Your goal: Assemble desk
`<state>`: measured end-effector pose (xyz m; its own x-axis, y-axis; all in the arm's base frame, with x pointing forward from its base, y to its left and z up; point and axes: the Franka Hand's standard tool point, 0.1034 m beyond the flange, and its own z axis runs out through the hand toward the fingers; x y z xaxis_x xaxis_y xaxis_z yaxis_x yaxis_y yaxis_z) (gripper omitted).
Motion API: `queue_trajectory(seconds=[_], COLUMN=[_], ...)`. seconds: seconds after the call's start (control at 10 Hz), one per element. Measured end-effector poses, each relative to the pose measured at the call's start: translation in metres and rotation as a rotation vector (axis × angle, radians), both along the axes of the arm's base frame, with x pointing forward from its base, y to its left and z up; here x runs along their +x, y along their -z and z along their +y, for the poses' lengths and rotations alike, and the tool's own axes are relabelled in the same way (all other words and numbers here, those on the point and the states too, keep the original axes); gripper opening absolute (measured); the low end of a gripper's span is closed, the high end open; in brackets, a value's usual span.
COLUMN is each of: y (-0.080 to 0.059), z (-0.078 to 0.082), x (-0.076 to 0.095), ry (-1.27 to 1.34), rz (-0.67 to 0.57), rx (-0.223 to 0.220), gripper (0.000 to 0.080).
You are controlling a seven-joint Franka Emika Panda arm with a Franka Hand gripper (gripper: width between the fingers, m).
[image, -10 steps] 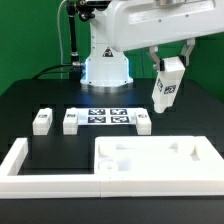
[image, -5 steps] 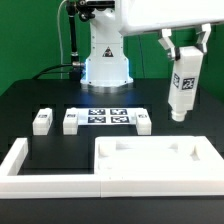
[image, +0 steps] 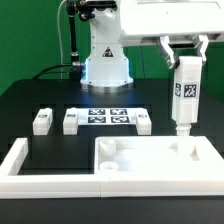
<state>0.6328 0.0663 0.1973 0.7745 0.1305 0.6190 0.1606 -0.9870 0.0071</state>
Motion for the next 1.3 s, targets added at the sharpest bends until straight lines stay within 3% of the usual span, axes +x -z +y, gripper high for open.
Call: queue_trajectory(seconds=[0.4, 0.7, 1.1, 1.3], y=[0.011, 0.031, 0.032, 0.04], z=[0.013, 0.023, 0.022, 0.025], x=[0.009, 0.007, 0.007, 0.006], ry=[-0.012, -0.019, -0.019, -0.022], rz=[0.054, 0.086, 0.088, 0.095], rx=[0.019, 0.026, 0.026, 0.027], gripper=[0.029, 0.029, 0.029, 0.029])
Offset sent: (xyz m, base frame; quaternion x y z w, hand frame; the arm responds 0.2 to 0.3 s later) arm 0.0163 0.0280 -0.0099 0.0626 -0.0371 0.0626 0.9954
